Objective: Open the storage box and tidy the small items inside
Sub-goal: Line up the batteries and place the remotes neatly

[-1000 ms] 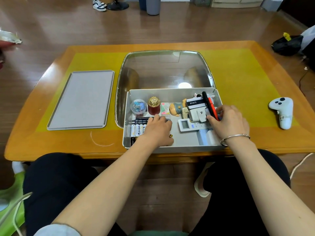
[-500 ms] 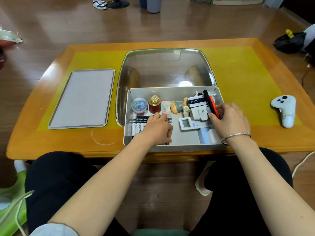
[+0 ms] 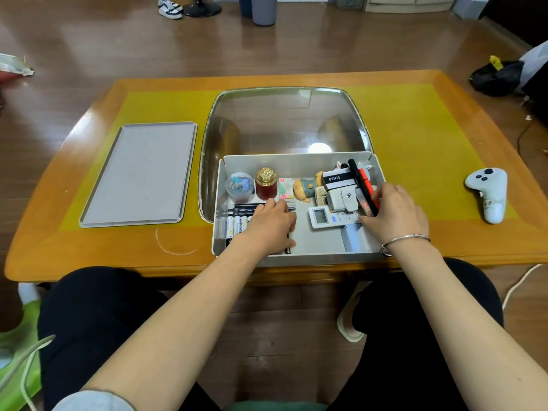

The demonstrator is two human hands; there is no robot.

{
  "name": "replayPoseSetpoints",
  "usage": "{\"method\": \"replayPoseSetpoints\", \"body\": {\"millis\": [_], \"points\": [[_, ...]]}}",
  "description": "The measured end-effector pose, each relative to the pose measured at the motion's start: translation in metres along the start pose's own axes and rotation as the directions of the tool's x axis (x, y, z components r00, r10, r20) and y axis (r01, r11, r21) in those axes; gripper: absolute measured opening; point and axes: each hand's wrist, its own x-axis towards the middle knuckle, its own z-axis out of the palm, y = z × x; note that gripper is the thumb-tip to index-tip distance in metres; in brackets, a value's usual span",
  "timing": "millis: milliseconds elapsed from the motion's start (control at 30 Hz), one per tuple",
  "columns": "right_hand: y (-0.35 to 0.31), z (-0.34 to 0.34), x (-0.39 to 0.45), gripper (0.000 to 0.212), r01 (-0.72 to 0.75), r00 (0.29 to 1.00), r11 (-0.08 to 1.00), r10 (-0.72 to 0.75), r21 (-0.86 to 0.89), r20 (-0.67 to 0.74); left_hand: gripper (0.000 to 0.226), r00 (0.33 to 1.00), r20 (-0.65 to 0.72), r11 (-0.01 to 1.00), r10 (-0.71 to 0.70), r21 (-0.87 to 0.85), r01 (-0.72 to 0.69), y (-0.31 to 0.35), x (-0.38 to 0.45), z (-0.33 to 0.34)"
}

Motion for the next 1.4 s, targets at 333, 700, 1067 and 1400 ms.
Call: {"method": "replayPoseSetpoints", "body": {"millis": [333,700,1067,1400], "points": [[-0.001,-0.004,0.003,0.01,-0.013,0.997,0.995,0.021,0.1,-0.08,0.026,1.0,-0.012,0.999,-0.019,-0.04,0.019,-0.003,0.002,0.005],[-0.045,-0.005,0.004,0.029,0.149,0.986,0.694,-0.154,0.704,-0.057,0.031,0.974,-0.222,0.849,-0.05,-0.523,-0.075,0.001,-0.018,-0.026],[-0.068,0.003,0.003,0.026,0.057,0.948,0.511,-0.296,0.858,0.113,0.01,0.921,-0.336,0.889,-0.197,-0.456,0.024,-0.022,-0.031,-0.036],[-0.084,0.018,0.022,0.022,0.514,0.815,0.818,-0.56,0.259,0.151,0.017,0.865,-0.425,0.957,-0.267,-0.22,0.188,-0.044,-0.043,-0.031]]}}
